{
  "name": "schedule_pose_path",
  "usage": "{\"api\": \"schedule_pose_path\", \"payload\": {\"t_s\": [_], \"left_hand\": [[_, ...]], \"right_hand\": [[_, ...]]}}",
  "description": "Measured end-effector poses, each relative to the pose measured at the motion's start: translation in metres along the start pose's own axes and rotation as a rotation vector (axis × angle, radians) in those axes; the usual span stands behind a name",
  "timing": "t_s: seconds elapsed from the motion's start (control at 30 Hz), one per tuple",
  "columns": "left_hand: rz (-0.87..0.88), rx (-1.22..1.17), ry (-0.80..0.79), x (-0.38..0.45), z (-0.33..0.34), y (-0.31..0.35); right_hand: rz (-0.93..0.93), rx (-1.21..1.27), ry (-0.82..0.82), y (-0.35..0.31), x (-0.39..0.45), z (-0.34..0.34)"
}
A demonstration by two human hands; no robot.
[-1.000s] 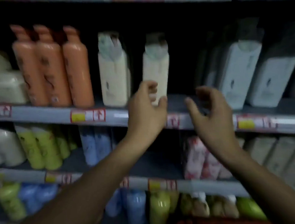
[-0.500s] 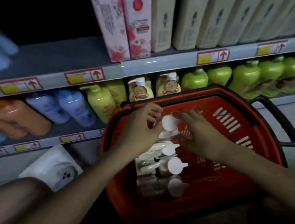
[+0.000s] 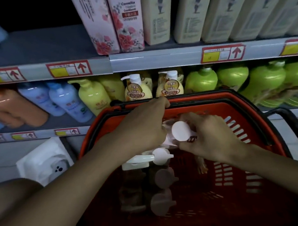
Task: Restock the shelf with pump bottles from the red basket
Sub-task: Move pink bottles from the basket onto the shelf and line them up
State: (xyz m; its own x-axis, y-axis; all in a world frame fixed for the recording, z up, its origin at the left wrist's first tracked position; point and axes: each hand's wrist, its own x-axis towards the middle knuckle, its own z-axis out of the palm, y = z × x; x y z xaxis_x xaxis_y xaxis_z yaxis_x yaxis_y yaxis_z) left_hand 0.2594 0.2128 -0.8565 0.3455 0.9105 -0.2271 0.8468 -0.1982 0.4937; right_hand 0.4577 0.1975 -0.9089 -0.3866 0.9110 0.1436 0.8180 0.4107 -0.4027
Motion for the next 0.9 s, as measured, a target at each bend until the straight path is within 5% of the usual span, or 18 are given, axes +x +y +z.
{"api": "schedule_pose_path", "payload": {"t_s": [0.27,0.47,0.57,0.67,0.9], "left_hand": [[-0.131,0.016,-0.008,0.005,0.028,0.048],[-0.203,-0.613,0.18,0.001,0.102,0.084],[-0.143,-0.673,0.32,-0.001,0.116,0.092],[-0.178,-0.515,0.384,0.002,0.103,0.085],[-0.091,-1.25,0.159,0.007,0.027,0.057]], "right_hand": [[0.33,0.301,0.311,0.011,0.011,-0.063],[0.353,0.293,0.303,0.0,-0.02,-0.072],[0.292,0.26,0.349,-0.015,-0.032,-0.072],[0.229,0.255,0.312,-0.017,-0.032,-0.087],[0.387,0.706,-0.021,0.028,-0.026,-0.123]]}}
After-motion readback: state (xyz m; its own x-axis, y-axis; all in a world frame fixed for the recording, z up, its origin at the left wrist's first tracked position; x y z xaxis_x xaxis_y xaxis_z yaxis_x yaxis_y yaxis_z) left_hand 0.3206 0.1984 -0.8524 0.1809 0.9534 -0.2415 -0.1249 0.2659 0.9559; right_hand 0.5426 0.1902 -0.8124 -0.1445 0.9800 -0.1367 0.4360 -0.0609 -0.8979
